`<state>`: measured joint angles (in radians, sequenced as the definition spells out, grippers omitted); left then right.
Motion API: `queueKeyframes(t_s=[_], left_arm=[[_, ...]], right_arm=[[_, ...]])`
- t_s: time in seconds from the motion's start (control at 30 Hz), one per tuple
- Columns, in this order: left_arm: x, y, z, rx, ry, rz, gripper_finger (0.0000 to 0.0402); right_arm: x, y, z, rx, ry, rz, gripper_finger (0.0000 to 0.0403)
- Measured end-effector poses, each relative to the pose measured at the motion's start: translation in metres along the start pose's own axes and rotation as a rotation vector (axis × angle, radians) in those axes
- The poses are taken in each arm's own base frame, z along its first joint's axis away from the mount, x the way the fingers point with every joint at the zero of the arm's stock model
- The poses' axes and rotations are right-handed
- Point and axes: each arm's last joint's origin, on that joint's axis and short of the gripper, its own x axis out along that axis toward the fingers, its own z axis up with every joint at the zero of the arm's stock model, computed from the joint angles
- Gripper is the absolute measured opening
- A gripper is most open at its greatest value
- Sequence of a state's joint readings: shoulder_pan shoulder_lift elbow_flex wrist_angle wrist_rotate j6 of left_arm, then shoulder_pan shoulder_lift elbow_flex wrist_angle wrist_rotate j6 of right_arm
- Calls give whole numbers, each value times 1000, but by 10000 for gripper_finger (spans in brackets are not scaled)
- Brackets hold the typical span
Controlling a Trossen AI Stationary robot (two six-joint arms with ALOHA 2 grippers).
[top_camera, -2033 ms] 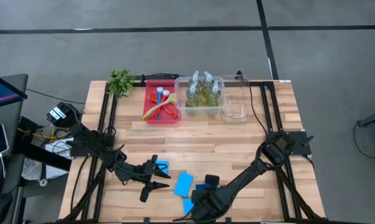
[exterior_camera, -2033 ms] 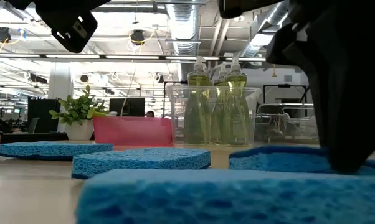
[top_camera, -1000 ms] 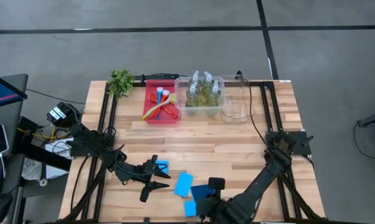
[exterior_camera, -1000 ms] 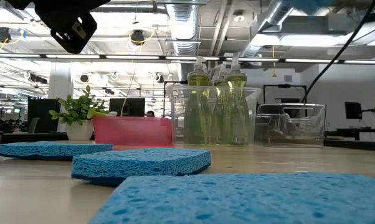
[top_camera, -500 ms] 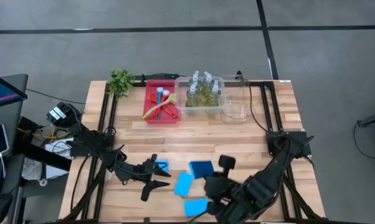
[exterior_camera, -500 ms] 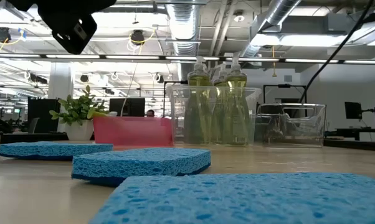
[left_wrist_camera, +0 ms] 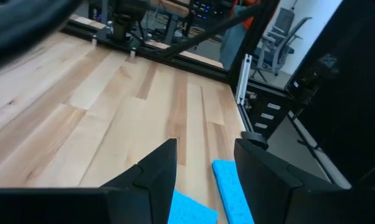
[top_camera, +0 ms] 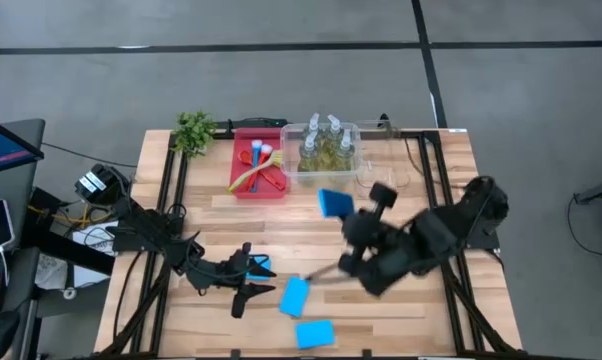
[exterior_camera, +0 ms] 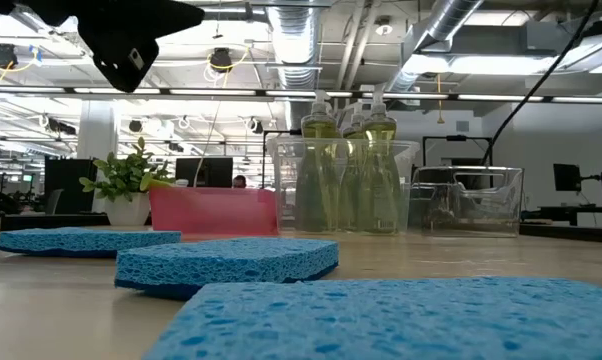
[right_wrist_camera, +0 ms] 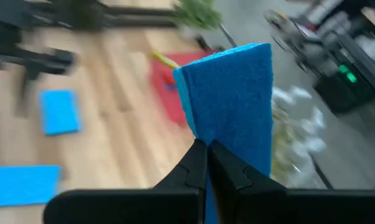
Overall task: Pick & Place Kitchen Sink Supplies
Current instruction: Put the blue dishwashing sponge into the transparent bin
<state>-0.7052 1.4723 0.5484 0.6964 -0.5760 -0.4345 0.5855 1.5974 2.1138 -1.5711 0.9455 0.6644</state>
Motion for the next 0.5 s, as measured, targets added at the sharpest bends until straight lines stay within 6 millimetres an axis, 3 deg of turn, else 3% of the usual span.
queueKeyframes(t_s=[0.17,0.5], left_arm=[[4,7,3,-18,-10,31,163],[20,38,16,107,-32,139,163]], right_arm=[[18,-41,-34,77,73,-122,0],[49,-100,-135,391,162,-369,0]])
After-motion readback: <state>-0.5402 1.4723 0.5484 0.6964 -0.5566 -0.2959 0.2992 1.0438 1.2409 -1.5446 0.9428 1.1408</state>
